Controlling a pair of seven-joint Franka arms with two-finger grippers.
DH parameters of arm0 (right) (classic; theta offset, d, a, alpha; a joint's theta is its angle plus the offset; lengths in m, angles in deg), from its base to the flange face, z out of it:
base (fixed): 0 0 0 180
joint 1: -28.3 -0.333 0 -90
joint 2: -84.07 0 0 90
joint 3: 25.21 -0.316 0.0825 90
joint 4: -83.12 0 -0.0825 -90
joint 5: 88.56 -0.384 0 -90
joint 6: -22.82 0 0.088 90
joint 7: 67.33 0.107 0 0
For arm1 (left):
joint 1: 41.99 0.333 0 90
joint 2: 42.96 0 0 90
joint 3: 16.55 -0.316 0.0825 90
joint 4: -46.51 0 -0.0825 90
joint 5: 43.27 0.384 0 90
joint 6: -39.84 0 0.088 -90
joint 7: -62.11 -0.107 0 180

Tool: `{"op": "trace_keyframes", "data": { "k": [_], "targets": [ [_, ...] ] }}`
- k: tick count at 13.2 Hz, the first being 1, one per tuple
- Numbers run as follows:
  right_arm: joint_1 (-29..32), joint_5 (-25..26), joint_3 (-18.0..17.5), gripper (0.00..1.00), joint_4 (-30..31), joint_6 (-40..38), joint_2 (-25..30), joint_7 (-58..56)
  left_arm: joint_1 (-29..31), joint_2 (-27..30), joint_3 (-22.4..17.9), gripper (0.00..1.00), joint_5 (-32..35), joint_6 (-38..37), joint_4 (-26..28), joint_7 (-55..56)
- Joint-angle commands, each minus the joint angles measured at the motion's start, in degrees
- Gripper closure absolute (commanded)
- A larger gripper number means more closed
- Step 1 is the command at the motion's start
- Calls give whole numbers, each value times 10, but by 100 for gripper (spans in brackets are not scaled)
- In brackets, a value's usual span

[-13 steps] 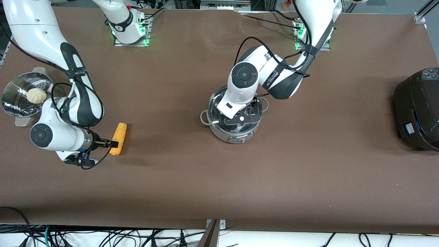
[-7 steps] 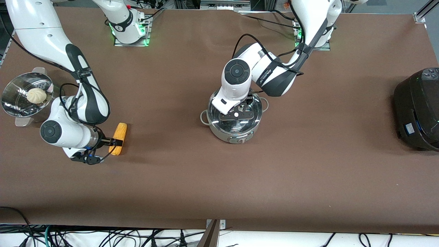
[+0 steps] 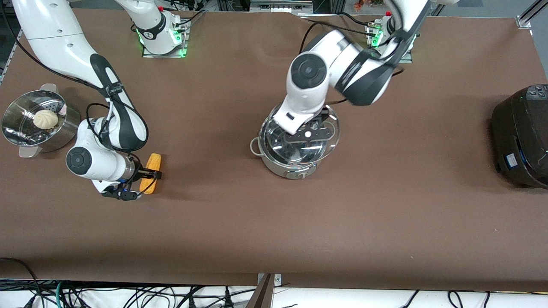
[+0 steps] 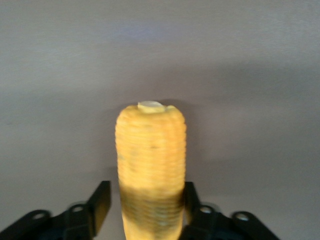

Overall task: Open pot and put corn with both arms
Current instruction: 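Lift the glass lid off and set it beside the pot with the left gripper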

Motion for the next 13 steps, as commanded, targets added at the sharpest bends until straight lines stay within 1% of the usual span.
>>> {"op": "trace_keyframes", "data": {
  "k": [1, 2, 3, 4, 5, 6, 7, 8, 9, 10, 11, 12, 13],
  "targets": [
    [3, -4, -28, 100, 21, -80, 87, 8, 73, 51, 1, 100, 8, -61, 9, -127],
    [3, -5, -44, 100, 19, -108, 114, 10, 108, 50, 1, 100, 9, -72, 20, -182],
    [3, -5, -72, 100, -4, -145, 141, 33, 150, 51, 2, 100, 10, -73, 38, -234],
    [3, -2, -110, 100, -31, -189, 151, 81, 185, 49, 2, 100, 11, -69, 54, -293],
    [3, 4, -122, 100, -49, -210, 151, 105, 216, 47, 2, 100, 11, -53, 74, -335],
    [8, 5, -120, 100, -50, -203, 145, 96, 247, 51, 2, 100, 12, -13, 114, -368],
    [17, 5, -104, 93, -44, -174, 131, 58, 269, 59, 3, 100, 20, 46, 169, -406],
    [24, 2, -83, 18, -29, -138, 122, -2, 285, 64, 4, 99, 41, 119, 231, -434],
    [30, -3, -60, 0, -15, -110, 119, -52, 301, 62, 4, 97, 53, 214, 295, -439],
    [41, -4, -53, 0, -11, -107, 118, -87, 311, 60, 4, 94, 61, 291, 343, -440],
    [46, -5, -53, 0, -8, -111, 119, -91, 313, 60, 4, 92, 64, 327, 373, -440],
    [47, -5, -52, 0, -3, -111, 118, -90, 313, 59, 4, 77, 64, 329, 379, -439],
    [48, -6, -52, 0, 5, -101, 109, -89, 313, 57, 4, 20, 64, 329, 380, -439]
  ]
}}
